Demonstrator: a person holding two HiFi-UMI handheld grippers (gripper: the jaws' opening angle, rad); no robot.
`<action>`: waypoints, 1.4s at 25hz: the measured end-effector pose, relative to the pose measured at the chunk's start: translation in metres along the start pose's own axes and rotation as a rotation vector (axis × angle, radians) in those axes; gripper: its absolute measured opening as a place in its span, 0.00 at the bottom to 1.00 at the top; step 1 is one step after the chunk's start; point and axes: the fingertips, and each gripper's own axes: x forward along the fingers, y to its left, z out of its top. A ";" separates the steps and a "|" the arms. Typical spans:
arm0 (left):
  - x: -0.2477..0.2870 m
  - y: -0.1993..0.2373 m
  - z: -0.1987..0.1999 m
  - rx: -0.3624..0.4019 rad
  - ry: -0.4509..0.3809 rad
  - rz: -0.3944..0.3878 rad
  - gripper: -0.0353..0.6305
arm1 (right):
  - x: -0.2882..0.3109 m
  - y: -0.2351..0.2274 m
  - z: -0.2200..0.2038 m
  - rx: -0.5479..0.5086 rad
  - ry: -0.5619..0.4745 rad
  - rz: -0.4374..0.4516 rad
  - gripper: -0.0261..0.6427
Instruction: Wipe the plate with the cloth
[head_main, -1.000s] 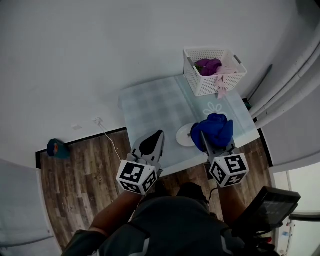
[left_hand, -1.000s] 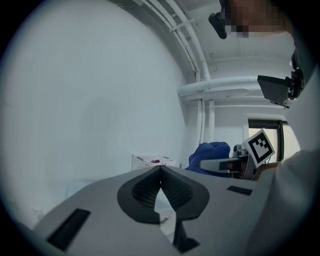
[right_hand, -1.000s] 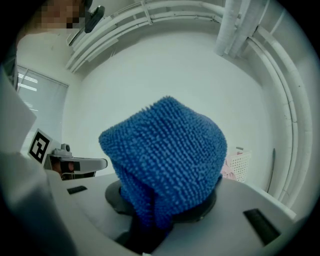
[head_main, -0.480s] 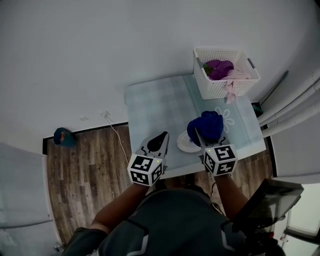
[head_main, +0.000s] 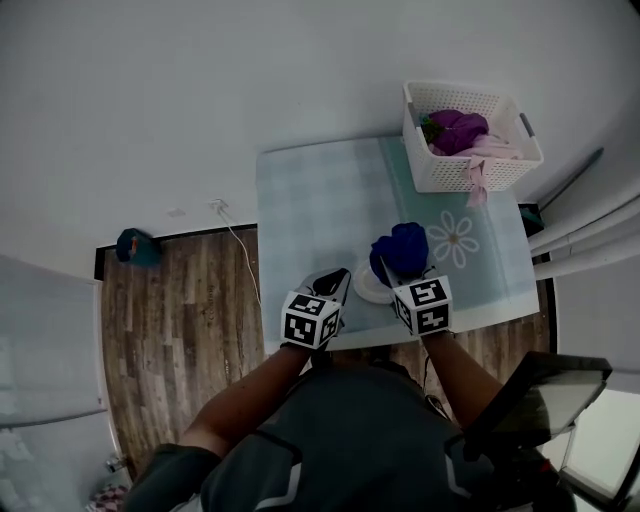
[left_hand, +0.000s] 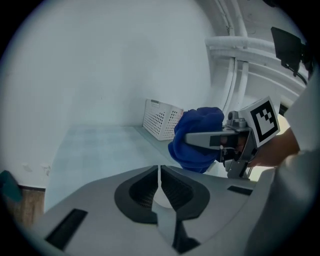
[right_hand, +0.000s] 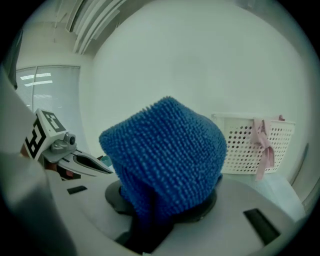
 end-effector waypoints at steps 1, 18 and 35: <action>0.005 0.001 -0.007 -0.011 0.023 0.003 0.07 | 0.006 0.002 -0.007 -0.011 0.021 0.015 0.24; 0.061 0.007 -0.075 0.020 0.268 0.038 0.07 | 0.061 0.033 -0.086 -0.134 0.206 0.169 0.24; 0.061 0.008 -0.076 0.070 0.268 0.076 0.07 | 0.057 0.011 -0.107 -0.140 0.252 0.126 0.24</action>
